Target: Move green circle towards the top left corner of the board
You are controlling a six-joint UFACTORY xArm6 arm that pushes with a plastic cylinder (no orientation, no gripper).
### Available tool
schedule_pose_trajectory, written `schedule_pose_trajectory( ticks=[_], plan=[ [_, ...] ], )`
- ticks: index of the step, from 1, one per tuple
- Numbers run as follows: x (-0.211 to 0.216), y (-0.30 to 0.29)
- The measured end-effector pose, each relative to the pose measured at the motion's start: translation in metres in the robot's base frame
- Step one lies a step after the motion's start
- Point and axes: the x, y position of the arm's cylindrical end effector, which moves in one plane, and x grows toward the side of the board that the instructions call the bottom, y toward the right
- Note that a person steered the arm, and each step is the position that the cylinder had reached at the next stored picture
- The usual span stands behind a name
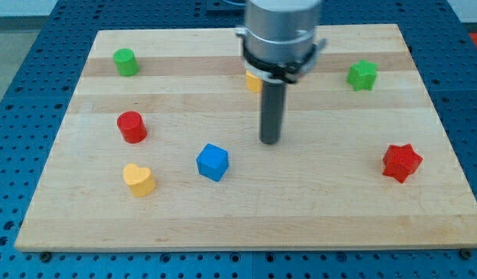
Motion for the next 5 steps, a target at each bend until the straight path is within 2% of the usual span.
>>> schedule_pose_trajectory(
  ticks=[2, 3, 4, 5],
  plan=[
    [-0.049, -0.061],
    [-0.065, -0.102],
    [-0.067, -0.103],
    [-0.088, -0.147]
  ],
)
